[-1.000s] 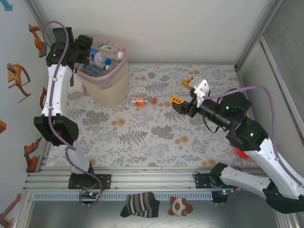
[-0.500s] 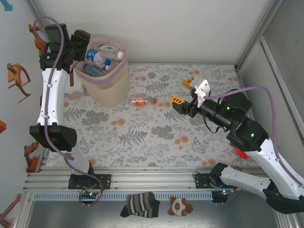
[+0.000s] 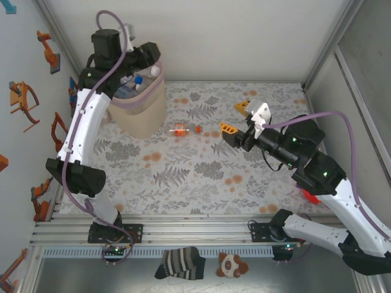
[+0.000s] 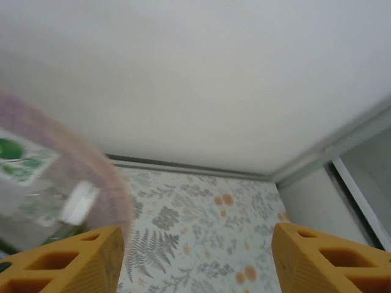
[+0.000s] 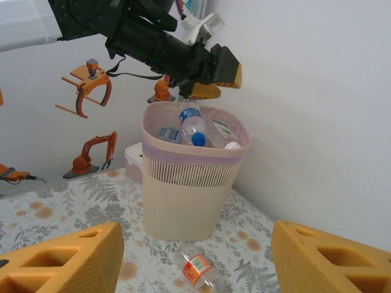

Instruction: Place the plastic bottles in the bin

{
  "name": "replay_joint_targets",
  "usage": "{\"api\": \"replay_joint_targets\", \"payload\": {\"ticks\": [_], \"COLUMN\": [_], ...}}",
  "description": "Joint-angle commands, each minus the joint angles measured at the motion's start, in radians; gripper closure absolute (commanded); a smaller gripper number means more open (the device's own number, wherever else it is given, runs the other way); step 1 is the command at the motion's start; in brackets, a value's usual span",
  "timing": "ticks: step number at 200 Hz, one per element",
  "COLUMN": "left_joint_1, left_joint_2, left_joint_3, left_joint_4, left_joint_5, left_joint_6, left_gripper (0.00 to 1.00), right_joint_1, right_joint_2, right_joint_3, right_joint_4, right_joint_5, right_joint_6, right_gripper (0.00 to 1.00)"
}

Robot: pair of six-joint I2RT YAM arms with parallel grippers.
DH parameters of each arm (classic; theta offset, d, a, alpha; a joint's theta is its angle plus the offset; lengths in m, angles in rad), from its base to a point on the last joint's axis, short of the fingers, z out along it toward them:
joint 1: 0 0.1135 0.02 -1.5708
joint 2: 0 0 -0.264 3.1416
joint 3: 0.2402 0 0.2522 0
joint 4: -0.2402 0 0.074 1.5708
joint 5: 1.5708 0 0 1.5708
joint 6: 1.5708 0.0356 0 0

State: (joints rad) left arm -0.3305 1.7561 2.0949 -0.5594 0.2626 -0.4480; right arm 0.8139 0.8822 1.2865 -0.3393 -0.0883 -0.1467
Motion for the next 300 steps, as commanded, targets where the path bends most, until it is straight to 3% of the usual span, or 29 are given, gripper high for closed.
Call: {"api": "replay_joint_targets", "payload": {"ticks": [1, 47, 94, 187, 229, 300], "left_joint_1": [-0.034, -0.07, -0.196, -0.209, -0.232, -0.262], "left_joint_2": [-0.022, -0.001, 0.022, 0.235, 0.338, 0.477], "left_joint_3": [-0.043, -0.154, -0.261, -0.277, -0.244, -0.198], "left_joint_4": [0.065, 0.1, 0.032, -0.029, -0.081, -0.116], "left_joint_5": [0.184, 0.368, 0.196, 0.074, -0.019, -0.088], "left_joint_6": [0.289, 0.564, 0.977, 1.159, 1.235, 1.248], "left_gripper": [0.35, 0.35, 0.34, 0.34, 0.27, 0.15], "right_joint_1": [0.001, 0.001, 0.002, 0.001, 0.001, 0.002], "right_joint_2": [-0.018, -0.032, -0.029, -0.017, -0.008, 0.0], "right_joint_3": [-0.003, -0.005, -0.003, 0.01, 0.011, 0.014], "right_joint_4": [0.023, 0.011, 0.009, -0.009, -0.011, -0.012], "right_joint_5": [0.006, 0.017, 0.019, 0.028, 0.033, 0.03], "right_joint_6": [0.007, 0.001, 0.0, -0.001, 0.002, 0.009], "right_gripper": [0.36, 0.36, 0.36, 0.36, 0.36, 0.36]}}
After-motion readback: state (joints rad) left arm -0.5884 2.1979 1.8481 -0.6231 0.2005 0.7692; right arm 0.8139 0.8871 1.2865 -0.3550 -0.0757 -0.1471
